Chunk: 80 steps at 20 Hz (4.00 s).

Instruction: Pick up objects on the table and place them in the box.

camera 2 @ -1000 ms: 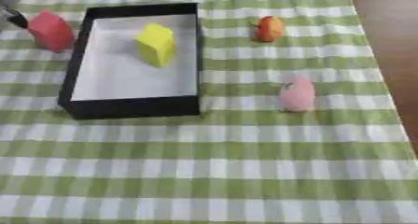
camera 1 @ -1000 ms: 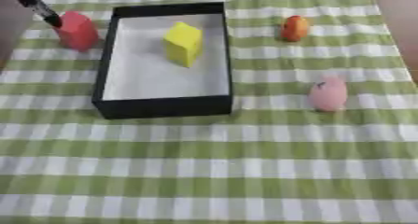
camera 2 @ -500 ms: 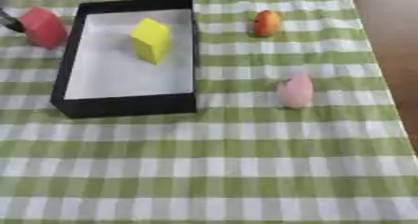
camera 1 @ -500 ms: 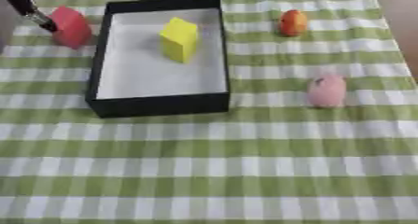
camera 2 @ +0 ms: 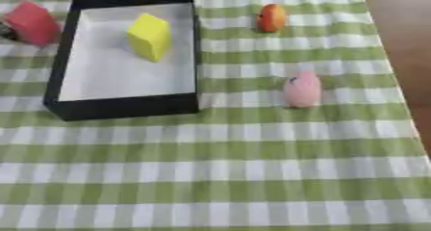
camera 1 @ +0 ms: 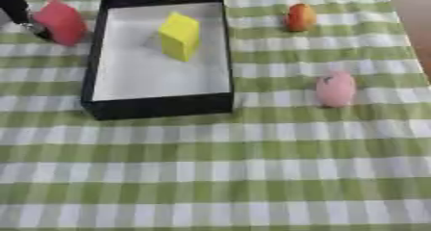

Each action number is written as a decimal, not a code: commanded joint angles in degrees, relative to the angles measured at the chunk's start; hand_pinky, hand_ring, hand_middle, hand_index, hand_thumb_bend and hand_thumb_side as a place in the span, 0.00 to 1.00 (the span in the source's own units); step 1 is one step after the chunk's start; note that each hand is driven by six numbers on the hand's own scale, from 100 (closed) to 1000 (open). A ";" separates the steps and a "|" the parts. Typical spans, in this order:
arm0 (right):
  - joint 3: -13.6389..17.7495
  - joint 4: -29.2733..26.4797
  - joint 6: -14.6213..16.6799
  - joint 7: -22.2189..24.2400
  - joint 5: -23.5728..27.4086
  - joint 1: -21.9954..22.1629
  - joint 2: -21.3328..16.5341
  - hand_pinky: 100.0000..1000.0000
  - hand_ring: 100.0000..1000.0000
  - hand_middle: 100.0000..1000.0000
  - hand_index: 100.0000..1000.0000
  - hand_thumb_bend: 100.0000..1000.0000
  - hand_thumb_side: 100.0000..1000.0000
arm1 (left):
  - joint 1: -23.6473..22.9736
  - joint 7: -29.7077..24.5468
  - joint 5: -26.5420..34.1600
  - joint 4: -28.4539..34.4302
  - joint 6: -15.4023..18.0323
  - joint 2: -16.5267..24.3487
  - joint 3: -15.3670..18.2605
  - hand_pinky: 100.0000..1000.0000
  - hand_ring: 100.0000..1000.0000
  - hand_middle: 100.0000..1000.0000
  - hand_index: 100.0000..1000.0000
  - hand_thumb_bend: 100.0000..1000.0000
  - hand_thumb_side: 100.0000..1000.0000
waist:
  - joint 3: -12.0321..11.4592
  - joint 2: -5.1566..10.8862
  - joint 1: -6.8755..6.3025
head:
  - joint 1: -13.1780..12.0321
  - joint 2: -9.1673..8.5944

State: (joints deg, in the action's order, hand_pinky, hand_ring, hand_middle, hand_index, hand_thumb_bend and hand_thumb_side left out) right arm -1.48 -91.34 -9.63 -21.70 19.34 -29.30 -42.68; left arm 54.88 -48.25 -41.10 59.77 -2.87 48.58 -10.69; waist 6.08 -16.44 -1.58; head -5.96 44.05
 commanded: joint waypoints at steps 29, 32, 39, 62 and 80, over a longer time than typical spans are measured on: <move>0.35 0.02 -0.05 0.53 -0.62 -1.79 -2.69 0.73 0.64 0.70 0.87 0.00 0.79 | 0.59 7.43 -2.99 4.83 5.59 3.65 -0.58 0.87 0.89 0.85 0.77 0.62 0.00 | -0.08 -2.82 0.68 | -0.66 -4.46; 0.33 0.02 -0.08 0.58 -0.65 -2.01 -2.71 0.73 0.64 0.70 0.87 0.00 0.80 | 0.89 7.60 -3.72 3.95 6.09 3.26 -0.59 0.87 0.90 0.85 0.76 0.63 0.00 | 0.01 -3.33 0.77 | -1.11 -5.04; 0.24 0.15 -0.21 0.73 -0.71 -2.20 -2.59 0.73 0.64 0.70 0.87 0.00 0.80 | 1.87 12.37 -6.20 2.71 6.49 2.31 0.42 0.88 0.91 0.85 0.75 0.63 0.00 | -0.25 -4.14 1.00 | -1.36 -5.89; 0.06 0.59 -0.35 1.20 -0.98 -2.60 -2.54 0.74 0.64 0.70 0.87 0.00 0.82 | 3.53 15.68 -7.94 -2.44 5.17 0.30 2.46 0.87 0.90 0.87 0.72 0.64 0.00 | -0.03 -6.04 1.21 | -2.16 -7.59; 0.31 0.82 -0.15 1.15 -0.67 -2.43 -2.29 0.74 0.64 0.70 0.87 0.00 0.83 | 3.80 15.33 -6.80 -7.16 2.49 -1.20 3.80 0.61 0.66 0.78 0.73 0.62 0.00 | 0.83 -6.84 1.25 | -2.76 -8.29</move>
State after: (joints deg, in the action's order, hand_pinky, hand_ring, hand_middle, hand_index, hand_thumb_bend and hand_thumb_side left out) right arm -1.83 -90.15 -10.00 -20.54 18.68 -31.24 -42.93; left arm 58.00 -32.96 -48.22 52.79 -0.07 46.40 -7.23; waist 6.74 -23.39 -1.26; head -8.69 36.16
